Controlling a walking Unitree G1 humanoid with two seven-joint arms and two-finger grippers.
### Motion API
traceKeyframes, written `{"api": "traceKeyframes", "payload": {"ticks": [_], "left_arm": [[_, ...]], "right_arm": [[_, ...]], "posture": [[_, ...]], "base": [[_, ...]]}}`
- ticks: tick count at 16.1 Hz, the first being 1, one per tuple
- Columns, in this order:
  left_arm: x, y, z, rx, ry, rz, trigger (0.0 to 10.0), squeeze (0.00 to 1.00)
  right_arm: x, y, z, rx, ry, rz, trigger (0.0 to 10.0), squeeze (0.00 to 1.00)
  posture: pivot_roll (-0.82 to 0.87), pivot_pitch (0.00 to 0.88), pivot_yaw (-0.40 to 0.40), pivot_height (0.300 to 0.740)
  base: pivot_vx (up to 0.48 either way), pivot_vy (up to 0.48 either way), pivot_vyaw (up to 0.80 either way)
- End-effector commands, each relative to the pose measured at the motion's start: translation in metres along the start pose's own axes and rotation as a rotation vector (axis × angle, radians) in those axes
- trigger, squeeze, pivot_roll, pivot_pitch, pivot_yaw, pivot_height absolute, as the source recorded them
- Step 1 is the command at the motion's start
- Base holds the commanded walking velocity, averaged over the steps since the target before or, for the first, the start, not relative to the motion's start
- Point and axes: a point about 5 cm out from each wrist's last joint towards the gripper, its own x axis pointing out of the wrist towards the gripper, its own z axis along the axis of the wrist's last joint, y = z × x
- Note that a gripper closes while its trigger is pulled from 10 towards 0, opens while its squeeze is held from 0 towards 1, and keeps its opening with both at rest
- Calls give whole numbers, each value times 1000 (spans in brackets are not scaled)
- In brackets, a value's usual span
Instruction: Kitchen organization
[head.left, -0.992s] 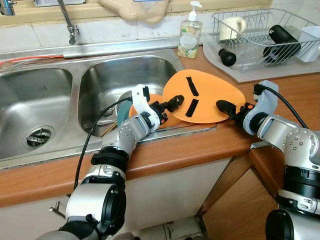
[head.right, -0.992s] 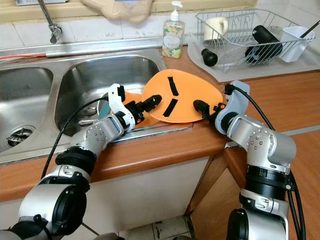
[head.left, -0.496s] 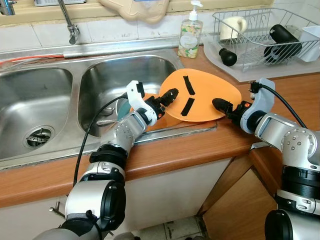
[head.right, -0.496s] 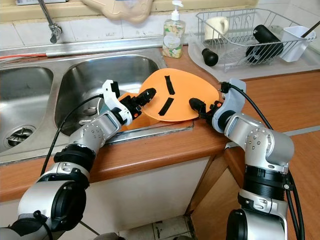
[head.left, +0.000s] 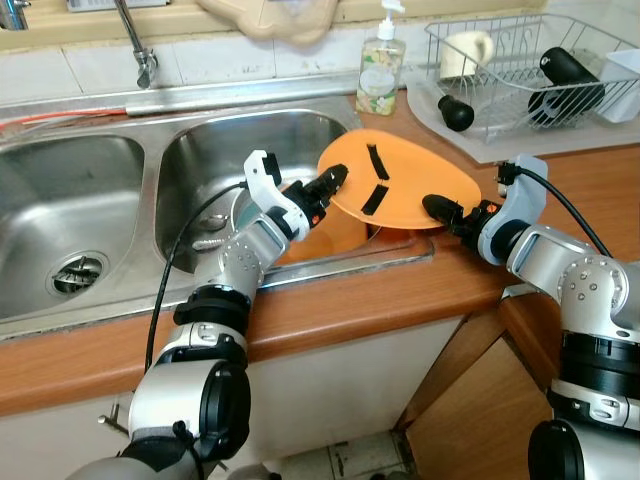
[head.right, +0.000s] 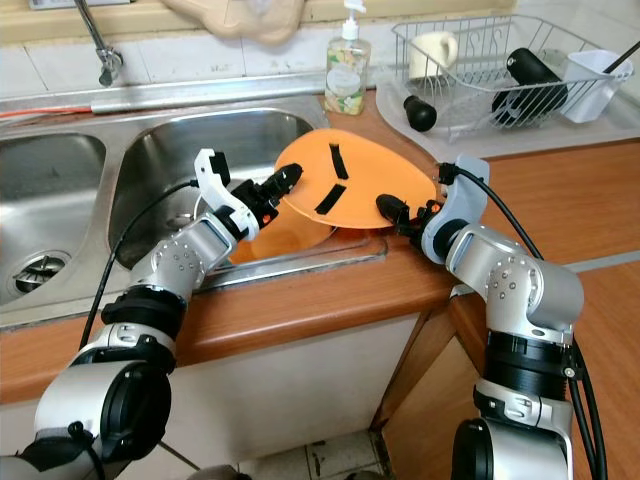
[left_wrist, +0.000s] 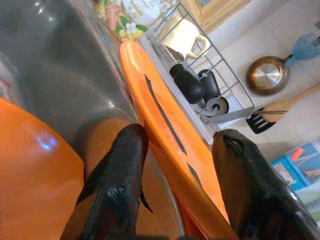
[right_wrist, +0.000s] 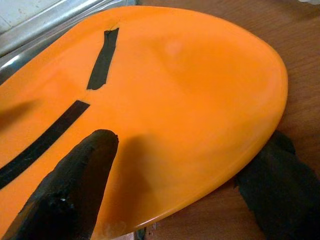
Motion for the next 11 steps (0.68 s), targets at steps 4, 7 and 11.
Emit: {"api": "traceKeyframes", "payload": {"ticks": [4, 7, 11], "left_arm": [[-8, -5, 10, 14, -34, -34, 0, 0], [-21, -9, 24, 17, -93, -45, 0, 0], [-53, -23, 54, -15, -212, -97, 0, 0]], "right_arm": [[-2, 11, 7, -53, -50, 40, 10000, 0], [-2, 24, 13, -103, -87, 99, 10000, 0], [-9, 40, 17, -149, -144, 218, 10000, 0]], "posture": [[-51, 0, 43, 740], [-47, 0, 41, 740], [-34, 0, 35, 740]], "base": [[0, 0, 0], [0, 0, 0], [0, 0, 0]]}}
